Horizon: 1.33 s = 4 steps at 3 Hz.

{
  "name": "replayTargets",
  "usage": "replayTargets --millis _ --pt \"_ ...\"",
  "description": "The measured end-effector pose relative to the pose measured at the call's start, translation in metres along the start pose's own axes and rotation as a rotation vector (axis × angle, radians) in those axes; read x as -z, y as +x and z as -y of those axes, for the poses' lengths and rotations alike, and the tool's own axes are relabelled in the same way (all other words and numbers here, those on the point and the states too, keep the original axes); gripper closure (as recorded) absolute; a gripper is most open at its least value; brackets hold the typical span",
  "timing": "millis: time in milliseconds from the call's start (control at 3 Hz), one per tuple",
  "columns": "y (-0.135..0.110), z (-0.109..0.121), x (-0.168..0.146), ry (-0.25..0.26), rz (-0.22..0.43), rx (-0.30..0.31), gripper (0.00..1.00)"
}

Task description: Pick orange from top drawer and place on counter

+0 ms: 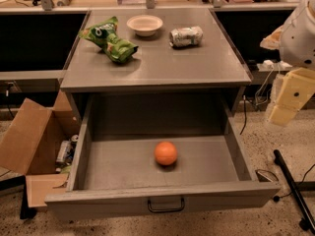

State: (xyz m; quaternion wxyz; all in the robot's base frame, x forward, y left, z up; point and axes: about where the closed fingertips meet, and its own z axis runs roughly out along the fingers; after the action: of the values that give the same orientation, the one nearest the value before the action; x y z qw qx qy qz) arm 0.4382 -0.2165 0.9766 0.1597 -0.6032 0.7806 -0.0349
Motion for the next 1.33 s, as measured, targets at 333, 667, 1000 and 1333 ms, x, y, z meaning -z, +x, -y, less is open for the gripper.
replayTargets --millis 333,667,1000,1333 --pt "0.0 0.0 0.0 0.0 0.0 0.0 0.0" --pt "-0.016 -0.008 -0.034 -0.048 0.038 0.027 0.0" --pt "-0.045 -0.024 -0.085 -0.116 0.102 0.051 0.0" --pt "-0.072 -0.043 -0.134 -0.177 0.172 0.061 0.0"
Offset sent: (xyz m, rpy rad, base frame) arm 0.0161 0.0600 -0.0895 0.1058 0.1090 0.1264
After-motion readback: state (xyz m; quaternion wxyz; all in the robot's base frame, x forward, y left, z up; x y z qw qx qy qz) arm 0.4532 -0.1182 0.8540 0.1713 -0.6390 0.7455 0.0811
